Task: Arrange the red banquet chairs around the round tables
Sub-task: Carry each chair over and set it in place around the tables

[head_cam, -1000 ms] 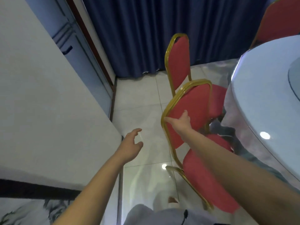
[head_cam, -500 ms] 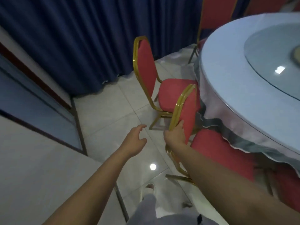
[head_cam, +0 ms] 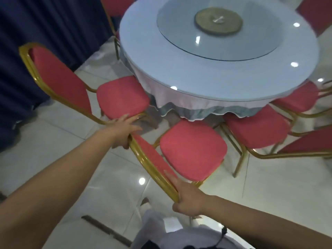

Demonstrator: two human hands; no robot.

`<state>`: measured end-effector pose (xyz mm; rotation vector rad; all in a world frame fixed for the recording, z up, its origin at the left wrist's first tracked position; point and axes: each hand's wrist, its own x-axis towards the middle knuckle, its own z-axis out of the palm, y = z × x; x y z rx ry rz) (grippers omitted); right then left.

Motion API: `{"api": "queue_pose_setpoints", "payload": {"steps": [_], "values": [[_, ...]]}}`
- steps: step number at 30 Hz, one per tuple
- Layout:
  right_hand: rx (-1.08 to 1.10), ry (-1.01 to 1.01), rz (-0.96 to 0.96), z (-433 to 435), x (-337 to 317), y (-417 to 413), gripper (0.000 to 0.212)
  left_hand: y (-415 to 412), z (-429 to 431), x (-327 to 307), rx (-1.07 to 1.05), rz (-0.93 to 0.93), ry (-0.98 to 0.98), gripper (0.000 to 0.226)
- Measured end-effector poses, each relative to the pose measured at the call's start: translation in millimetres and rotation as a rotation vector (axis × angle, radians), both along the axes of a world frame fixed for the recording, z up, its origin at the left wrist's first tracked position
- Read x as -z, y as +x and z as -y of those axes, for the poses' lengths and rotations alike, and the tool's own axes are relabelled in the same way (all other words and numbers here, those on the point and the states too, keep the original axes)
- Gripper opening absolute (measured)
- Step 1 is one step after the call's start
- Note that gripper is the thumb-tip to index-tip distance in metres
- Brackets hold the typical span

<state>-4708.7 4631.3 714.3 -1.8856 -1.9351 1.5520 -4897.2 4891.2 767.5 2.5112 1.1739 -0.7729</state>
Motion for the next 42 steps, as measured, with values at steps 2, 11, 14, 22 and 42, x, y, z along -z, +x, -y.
{"api": "queue_pose_setpoints", "payload": {"steps": [2,11,14,22,42], "values": [[-0.053,-0.010,-0.036,26.5,-1.8,28.9,0.112,6.4,32.8,3.7,0.054,-0.001,-0.128,0.042],[-0.326,-0.099,-0.110,101.3,-3.7,145.8,0.107,1.2,209.1,14.5,-0.095,0.137,-0.011,0.041],[-0.333,-0.048,-0.064,98.2,-4.1,175.0,0.103,11.4,234.6,17.7,-0.202,0.140,0.009,0.028],[0.150,0.194,-0.084,72.6,4.8,201.2,0.040,54.3,190.1,21.8,-0.428,0.392,0.096,0.021],[0.363,0.261,0.016,-22.6,2.6,151.6,0.012,59.4,62.2,21.2,-0.509,0.524,0.244,0.037]]}}
